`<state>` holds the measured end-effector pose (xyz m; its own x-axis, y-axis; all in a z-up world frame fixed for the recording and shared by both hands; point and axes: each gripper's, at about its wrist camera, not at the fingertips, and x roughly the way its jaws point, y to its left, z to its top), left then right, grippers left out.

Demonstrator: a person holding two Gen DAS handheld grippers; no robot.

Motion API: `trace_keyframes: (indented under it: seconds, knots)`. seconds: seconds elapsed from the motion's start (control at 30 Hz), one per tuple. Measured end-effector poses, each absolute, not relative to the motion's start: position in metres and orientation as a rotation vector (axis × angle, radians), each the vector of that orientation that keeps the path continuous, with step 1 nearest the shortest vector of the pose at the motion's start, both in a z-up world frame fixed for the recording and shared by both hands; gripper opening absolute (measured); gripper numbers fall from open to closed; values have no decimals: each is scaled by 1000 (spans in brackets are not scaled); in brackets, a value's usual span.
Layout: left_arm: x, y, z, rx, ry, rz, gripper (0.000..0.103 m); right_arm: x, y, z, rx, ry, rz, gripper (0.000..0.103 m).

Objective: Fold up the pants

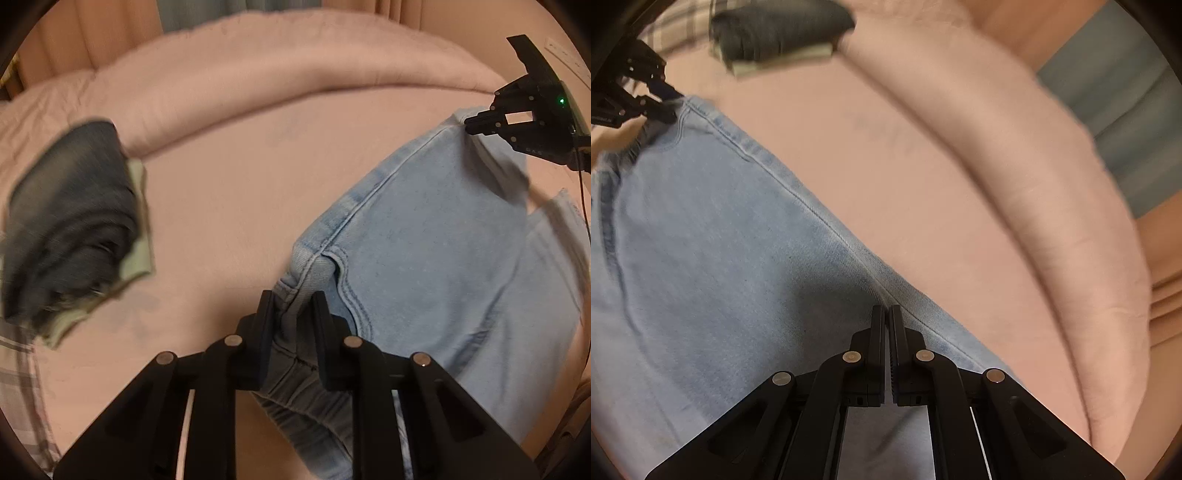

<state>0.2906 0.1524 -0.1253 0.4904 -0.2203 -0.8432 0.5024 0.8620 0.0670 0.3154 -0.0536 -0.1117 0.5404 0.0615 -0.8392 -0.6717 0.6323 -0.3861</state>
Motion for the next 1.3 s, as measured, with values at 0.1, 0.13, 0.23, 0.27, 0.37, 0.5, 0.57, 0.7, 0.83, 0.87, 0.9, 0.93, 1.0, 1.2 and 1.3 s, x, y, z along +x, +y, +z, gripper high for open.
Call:
trace_keyframes:
  seconds: [0.1, 0.13, 0.23, 0.27, 0.37, 0.5, 0.57, 0.7, 0.83, 0.87, 0.9, 0.93, 1.0, 1.2, 1.3]
  knots:
    - [274, 157, -101, 317, 884, -404, 12, 291, -58, -91, -762, 819, 448, 1]
    - [270, 155, -94, 328, 854, -365, 12, 284, -56, -84, -767, 785, 419, 1]
    - [254, 144, -77, 344, 762, -283, 12, 266, -54, -56, -765, 670, 334, 1]
    - [241, 139, -71, 358, 732, -269, 12, 259, -55, -49, -766, 641, 313, 1]
    - [197, 141, -67, 404, 665, -262, 12, 205, -58, -25, -755, 529, 311, 1]
    - [126, 156, -78, 458, 629, -285, 12, 113, -66, -36, -779, 470, 365, 1]
    - [97, 153, -98, 508, 662, -302, 12, 78, -72, -56, -783, 511, 415, 1]
    - [56, 138, -148, 646, 752, -324, 12, 30, -69, -112, -834, 646, 478, 1]
    - [48, 129, -179, 709, 798, -303, 11, 22, -66, -172, -857, 778, 497, 1]
    - [50, 130, -181, 704, 799, -301, 10, 21, -67, -179, -865, 788, 493, 1]
    - [52, 131, -180, 693, 800, -301, 10, 20, -66, -182, -869, 788, 493, 1]
    - [53, 132, -180, 686, 803, -299, 11, 21, -64, -184, -881, 779, 488, 1]
    - [52, 134, -177, 672, 806, -295, 11, 28, -63, -174, -862, 764, 471, 1]
    - [43, 131, -175, 673, 785, -275, 12, 7, -67, -130, -837, 599, 474, 17]
    - [45, 130, -176, 662, 786, -277, 13, -4, -58, -141, -1009, 500, 441, 67]
